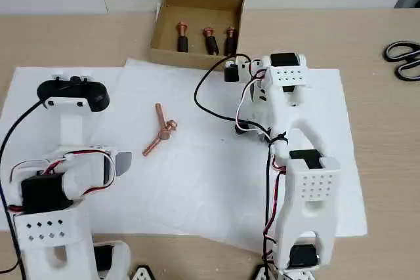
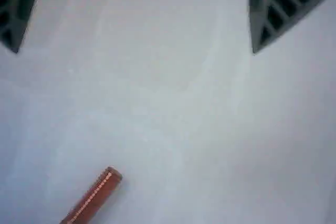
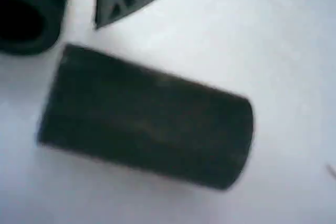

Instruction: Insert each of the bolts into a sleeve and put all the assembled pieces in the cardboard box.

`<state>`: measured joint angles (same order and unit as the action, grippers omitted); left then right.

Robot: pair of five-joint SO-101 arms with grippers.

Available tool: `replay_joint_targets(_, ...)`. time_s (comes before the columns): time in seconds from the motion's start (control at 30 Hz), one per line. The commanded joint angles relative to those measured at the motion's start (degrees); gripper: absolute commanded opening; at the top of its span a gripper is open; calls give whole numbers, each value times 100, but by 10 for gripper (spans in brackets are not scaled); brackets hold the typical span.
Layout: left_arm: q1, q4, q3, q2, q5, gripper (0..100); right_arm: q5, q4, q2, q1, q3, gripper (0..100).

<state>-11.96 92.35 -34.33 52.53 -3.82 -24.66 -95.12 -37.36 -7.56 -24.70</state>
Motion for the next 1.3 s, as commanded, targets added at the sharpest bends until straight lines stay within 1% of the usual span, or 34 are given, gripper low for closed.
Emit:
replay_joint_targets(0.0, -26, -62, 22, 70, 9, 265, 62, -127, 163, 84, 26, 145)
replay_joint_targets(0.2, -26, -62, 22, 70, 9, 265, 70, -75, 769, 40, 580, 145)
replay_joint_targets(0.37, -26, -88, 22, 70, 9, 265, 70, 171, 673, 84, 835, 145)
replay_joint_targets(0.6, -26, -88, 22, 70, 9, 265, 70, 426, 576, 57, 782, 145)
replay_joint_targets(0.87, -26, -79, 13, 70, 0, 265, 88, 462, 576, 66, 659, 145)
replay_joint_targets(0.97, -26, -79, 13, 70, 0, 265, 237, 462, 576, 75, 510, 144)
replay_joint_targets(1.27, -26, -70, 13, 70, 0, 265, 316, 462, 532, 48, 308, 144)
